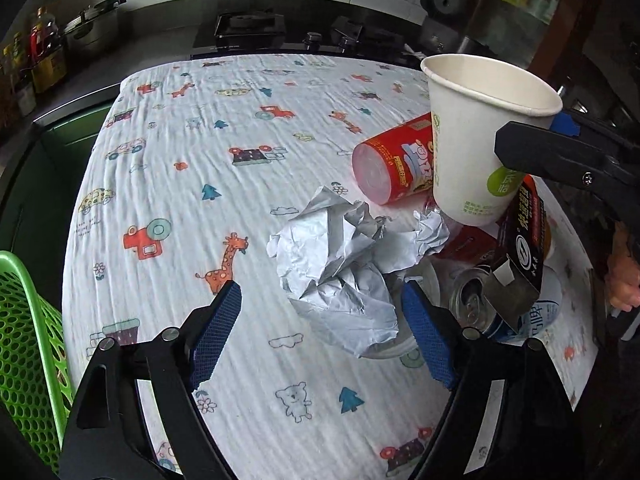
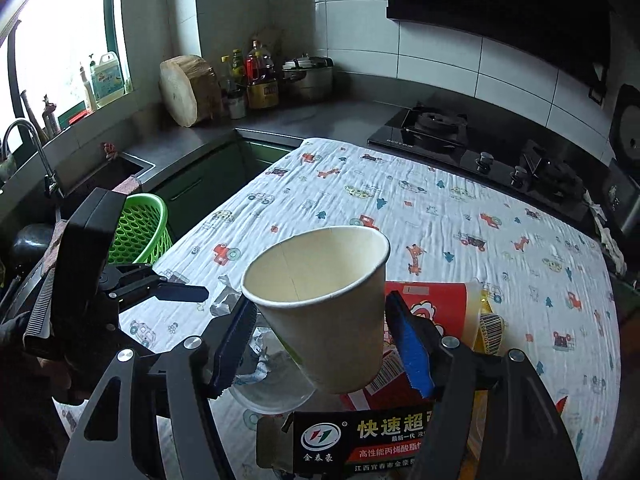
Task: Collect trash
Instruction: 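Grasp the crumpled foil with the left tool while the right tool grasps the white paper cup, then drop the foil into the basket with the left tool while the right tool drops the paper cup in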
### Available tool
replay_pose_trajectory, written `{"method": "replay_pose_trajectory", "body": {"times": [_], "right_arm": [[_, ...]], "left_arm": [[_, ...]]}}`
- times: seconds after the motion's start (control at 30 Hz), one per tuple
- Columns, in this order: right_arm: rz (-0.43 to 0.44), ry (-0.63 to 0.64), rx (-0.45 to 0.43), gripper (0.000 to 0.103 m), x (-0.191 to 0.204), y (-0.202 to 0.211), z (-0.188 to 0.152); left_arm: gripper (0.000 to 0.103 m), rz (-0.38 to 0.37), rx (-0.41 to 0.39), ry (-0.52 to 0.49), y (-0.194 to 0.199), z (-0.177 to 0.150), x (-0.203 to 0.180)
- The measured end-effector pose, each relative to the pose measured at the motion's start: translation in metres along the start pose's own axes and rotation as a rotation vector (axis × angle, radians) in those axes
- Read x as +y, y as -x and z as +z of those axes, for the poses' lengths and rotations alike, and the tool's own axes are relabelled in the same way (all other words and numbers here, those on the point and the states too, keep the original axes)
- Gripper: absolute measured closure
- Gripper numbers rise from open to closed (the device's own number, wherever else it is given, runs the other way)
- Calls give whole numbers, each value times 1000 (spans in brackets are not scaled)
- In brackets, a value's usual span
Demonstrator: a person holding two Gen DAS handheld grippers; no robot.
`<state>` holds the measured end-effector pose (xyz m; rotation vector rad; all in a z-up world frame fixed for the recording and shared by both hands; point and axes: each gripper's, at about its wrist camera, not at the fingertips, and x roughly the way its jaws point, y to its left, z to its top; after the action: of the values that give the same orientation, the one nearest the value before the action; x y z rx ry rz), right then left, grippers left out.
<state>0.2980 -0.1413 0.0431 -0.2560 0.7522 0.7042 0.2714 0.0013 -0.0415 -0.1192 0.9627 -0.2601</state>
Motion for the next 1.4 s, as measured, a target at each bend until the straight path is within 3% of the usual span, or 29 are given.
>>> {"method": "replay_pose_trajectory", "body": {"times": [0.07,0.17,0.27,0.43,0.5,0.97,1.4], "right_arm": [[-3,-3,2,39,-1,0,-2],[-8,-7,6,39,-2,0,-4],[-8,-10,8,39,-2,0,-6],[-13,-4,6,39,0,4,-8],[-19,0,2,39,3,7,-7],[6,38,-37,39,49,27,5],[114,116,-38,39,138,0,33]], "left_arm": [[32,-9,9,2,-6,1,0],[50,-30,14,-1,-11,0,-1],[61,-39,7,2,-11,0,-2],[65,-39,-21,-5,0,-1,-4],[73,-53,-33,-7,8,-2,-5],[75,1,-156,23,92,-15,28],[75,233,-199,203,173,-68,151]]}}
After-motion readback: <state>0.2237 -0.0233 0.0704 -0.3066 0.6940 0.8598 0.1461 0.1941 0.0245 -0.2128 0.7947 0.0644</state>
